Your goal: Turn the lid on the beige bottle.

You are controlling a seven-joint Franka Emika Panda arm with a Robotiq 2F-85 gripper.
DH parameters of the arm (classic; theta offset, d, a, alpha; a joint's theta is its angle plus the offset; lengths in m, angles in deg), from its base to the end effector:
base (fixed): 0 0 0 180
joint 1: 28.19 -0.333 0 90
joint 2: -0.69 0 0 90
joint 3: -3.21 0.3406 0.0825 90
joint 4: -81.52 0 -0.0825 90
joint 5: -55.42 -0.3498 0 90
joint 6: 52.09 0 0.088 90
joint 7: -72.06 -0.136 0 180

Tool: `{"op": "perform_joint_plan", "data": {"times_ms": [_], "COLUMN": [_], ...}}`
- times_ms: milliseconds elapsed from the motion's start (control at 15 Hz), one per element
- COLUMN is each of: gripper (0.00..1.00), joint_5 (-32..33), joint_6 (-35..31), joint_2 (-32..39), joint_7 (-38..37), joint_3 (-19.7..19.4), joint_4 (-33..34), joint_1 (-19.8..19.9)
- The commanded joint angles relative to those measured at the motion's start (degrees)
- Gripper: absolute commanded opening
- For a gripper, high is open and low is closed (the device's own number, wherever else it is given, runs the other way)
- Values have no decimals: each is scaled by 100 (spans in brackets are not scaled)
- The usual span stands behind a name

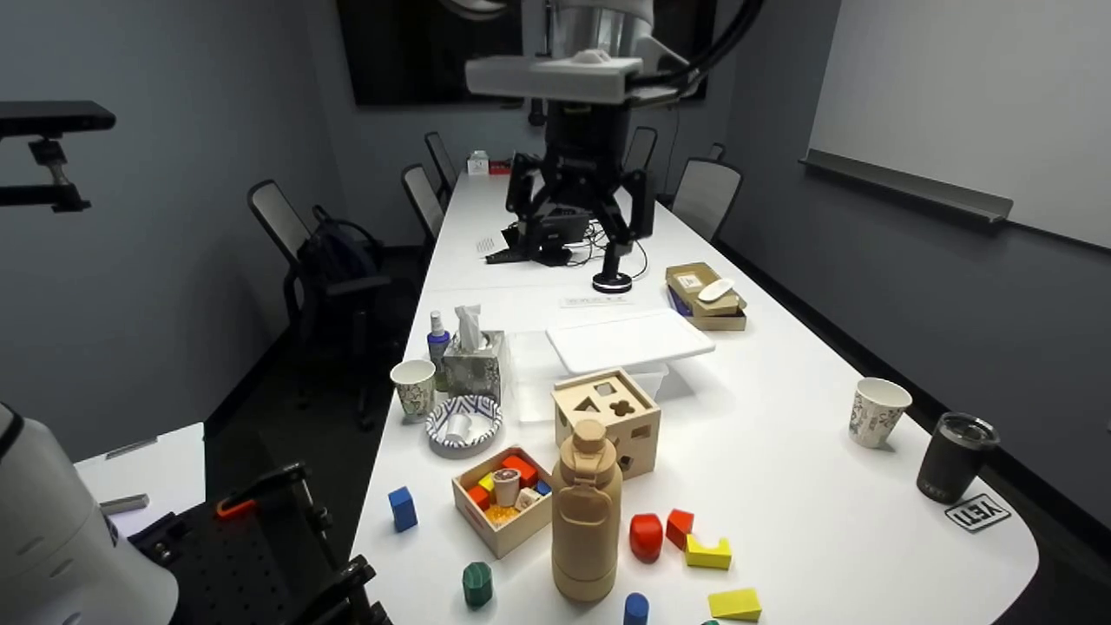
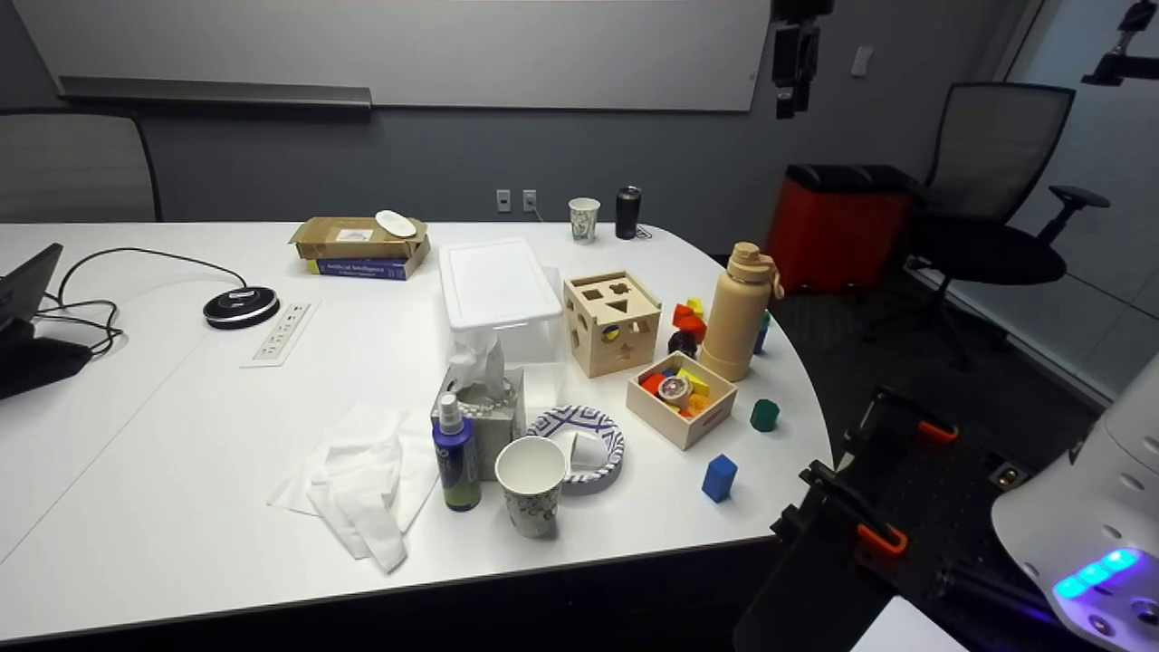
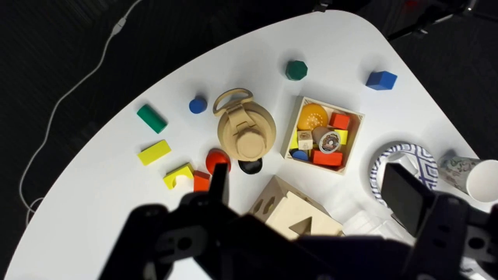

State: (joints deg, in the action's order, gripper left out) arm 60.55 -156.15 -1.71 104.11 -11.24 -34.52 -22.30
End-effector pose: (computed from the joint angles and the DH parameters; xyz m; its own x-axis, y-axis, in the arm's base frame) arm 0.4520 -0.1794 0.4630 0.9560 0.2312 -0.1806 0.2298 -0.9728 -0.0288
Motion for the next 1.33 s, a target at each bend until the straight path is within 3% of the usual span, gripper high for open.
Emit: {"op": "perform_joint_plan", "data": {"times_ms": [0, 533, 867, 1267], "gripper": [100, 100, 100, 100], "joint_5": [135, -545, -626, -537], "joint_6": [-427, -2152, -2400, -2677], "joint_2": [568, 1490, 1654, 1793], "joint_7": [396, 509, 447, 383], "joint_3": [100, 384, 603, 593], "joint_4": [78, -194, -532, -769], "joint_1": [239, 645, 714, 821]}}
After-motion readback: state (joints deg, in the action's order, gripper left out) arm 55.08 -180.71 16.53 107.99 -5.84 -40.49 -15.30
